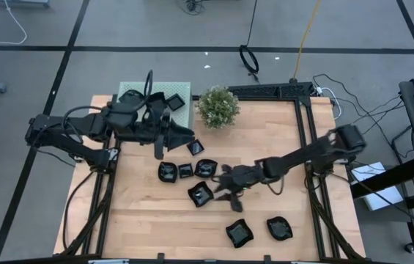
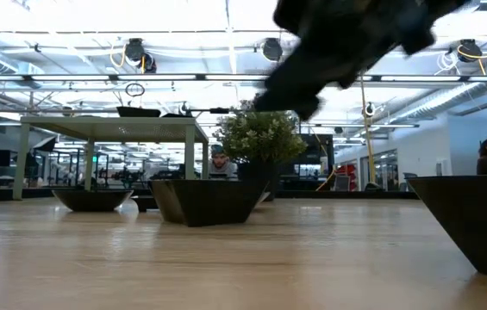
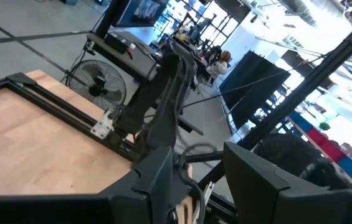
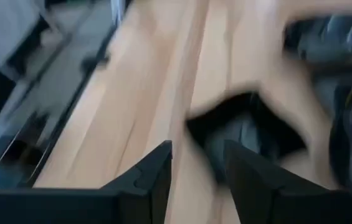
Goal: Pick & Place Mini shaped plates
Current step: Move the leaf shape plate on the center of the table
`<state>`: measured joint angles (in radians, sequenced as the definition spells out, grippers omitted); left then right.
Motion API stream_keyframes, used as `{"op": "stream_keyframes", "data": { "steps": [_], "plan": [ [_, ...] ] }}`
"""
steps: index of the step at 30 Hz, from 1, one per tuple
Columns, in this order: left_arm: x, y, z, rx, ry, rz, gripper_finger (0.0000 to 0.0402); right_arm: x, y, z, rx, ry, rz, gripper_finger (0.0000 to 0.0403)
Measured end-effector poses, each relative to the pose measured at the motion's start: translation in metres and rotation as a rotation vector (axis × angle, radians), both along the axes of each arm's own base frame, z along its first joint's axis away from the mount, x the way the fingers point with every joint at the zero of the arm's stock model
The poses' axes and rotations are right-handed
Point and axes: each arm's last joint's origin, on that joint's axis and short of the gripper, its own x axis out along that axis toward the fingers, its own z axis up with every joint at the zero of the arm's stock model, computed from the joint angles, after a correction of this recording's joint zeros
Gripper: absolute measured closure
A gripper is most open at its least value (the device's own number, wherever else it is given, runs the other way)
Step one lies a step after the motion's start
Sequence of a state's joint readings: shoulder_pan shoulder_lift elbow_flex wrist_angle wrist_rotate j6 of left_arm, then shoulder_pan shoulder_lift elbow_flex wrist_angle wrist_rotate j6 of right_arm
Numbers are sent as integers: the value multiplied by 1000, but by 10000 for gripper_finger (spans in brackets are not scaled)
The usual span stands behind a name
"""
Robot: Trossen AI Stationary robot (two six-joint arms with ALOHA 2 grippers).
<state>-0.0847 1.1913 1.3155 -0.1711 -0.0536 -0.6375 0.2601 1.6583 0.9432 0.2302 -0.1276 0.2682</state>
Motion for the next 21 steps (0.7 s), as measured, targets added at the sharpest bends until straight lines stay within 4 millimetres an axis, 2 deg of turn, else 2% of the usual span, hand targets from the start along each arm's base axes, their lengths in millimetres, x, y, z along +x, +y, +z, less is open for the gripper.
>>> {"op": "stream_keyframes", "data": {
  "steps": [6,11,17,21],
  "plan": [
    [-1,-6,-2,10,23,-24,254,-59,10,17,-24,387,43,286],
    [-1,-8,-4,46,42,-34,254,-100,28,28,-23,580,46,284],
    [-1,-8,-7,86,64,-37,254,-125,52,31,10,669,45,257],
    [-1,-8,-7,123,68,-40,254,-137,61,14,-6,672,99,239]
  ]
}}
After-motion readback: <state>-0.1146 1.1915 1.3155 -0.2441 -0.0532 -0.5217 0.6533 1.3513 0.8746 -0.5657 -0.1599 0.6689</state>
